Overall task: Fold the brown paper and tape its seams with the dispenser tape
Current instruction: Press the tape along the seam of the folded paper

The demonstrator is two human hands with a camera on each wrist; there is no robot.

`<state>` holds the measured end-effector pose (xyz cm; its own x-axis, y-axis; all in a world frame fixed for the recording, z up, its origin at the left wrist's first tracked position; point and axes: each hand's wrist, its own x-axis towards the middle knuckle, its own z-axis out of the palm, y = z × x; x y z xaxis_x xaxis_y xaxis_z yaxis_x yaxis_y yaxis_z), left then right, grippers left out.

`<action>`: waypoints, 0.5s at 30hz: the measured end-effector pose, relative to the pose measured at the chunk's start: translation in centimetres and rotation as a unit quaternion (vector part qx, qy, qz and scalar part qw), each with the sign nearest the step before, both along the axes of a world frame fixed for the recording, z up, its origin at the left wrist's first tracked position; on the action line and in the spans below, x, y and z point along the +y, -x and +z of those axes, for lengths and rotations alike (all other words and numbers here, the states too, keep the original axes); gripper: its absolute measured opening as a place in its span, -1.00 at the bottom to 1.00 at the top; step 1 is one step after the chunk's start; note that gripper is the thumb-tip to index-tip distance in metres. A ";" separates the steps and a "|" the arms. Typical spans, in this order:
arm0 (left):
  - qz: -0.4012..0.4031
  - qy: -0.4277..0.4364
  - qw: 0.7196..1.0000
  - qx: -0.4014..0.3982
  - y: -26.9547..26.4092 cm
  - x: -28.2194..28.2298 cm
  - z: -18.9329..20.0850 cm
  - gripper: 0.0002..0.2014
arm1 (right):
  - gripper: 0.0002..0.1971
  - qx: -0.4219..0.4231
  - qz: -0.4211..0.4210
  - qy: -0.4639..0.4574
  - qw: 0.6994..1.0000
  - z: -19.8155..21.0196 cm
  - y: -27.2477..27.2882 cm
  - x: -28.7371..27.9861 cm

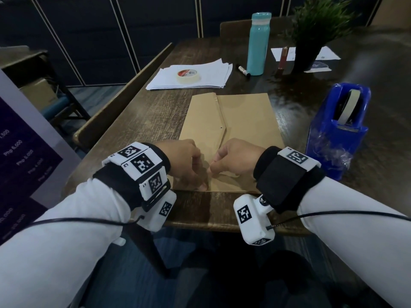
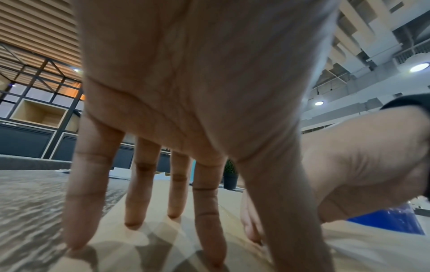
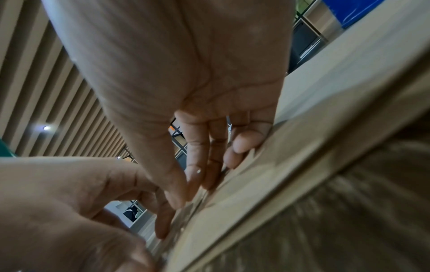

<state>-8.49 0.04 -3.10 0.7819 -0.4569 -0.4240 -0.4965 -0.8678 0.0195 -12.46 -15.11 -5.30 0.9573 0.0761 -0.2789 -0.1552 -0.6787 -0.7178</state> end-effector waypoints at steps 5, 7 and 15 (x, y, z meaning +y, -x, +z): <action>-0.015 -0.018 1.000 -0.002 0.0 0.0 0.1 -0.66 | -0.89 -0.005 0.006 0.009 1.000 0.2 0.0 0.0; -0.018 -0.021 1.000 -0.004 0.0 0.0 0.1 -0.68 | -0.89 -0.002 0.006 0.013 1.000 0.2 -0.1 0.1; -0.022 -0.029 0.999 -0.009 0.1 0.0 0.1 -0.67 | -0.88 0.007 0.017 0.025 1.000 0.2 -0.1 0.2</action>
<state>-8.63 0.02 -3.04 0.7689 -0.4667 -0.4371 -0.5344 -0.8443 -0.0386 -12.31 -14.94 -5.12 0.9506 0.0945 -0.2956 -0.1402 -0.7190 -0.6807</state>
